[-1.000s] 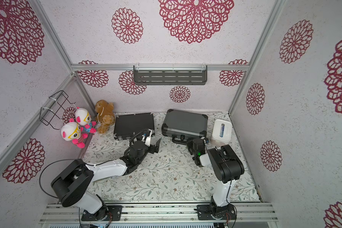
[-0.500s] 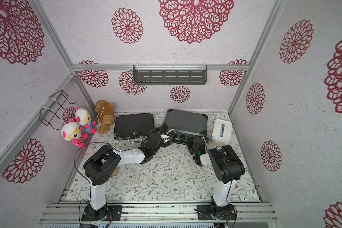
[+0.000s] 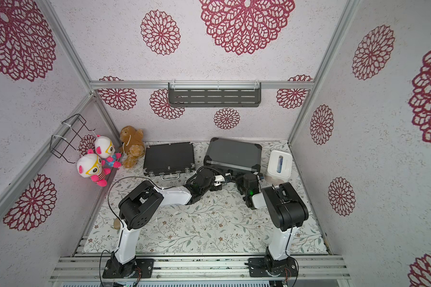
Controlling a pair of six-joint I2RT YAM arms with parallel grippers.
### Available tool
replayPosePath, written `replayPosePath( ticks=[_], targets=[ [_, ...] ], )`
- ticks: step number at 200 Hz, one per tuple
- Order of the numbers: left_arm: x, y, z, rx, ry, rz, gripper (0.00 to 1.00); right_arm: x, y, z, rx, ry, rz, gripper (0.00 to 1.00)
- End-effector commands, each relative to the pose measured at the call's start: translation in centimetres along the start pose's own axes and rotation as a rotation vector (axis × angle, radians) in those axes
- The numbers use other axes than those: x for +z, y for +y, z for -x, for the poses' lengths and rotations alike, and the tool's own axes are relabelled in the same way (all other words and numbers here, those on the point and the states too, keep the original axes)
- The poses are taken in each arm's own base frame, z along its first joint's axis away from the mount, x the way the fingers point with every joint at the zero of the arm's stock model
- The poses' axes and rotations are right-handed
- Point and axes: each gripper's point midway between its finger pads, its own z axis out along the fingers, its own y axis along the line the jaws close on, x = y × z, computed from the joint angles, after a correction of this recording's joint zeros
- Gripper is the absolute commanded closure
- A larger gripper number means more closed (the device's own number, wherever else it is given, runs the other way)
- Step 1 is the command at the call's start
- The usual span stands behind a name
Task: Open the poker set cases
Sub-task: Pick up the poker set case from the center of the board.
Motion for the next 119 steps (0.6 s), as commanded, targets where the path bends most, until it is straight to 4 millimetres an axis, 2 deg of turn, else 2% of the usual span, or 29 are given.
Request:
replayPosePath(
  ticks=[1, 39, 68, 119],
  targets=[
    [0.9, -2.0, -0.3, 0.024, -0.003, -0.036, 0.06, -0.2, 4.3, -3.9, -0.194, 0.187, 0.157, 1.00],
    [2.1, -3.3, -0.7, 0.056, 0.002, -0.043, 0.09, -0.5, 4.9, -3.7, -0.172, 0.180, 0.175, 1.00],
    [3.4, -3.1, -1.1, 0.104, 0.016, 0.015, 0.12, -0.6, 5.3, -3.7, -0.171, 0.180, 0.180, 1.00],
    [4.9, -4.1, -1.0, 0.131, 0.020, 0.016, 0.30, -0.5, 5.6, -3.7, -0.168, 0.182, 0.182, 1.00]
  ],
)
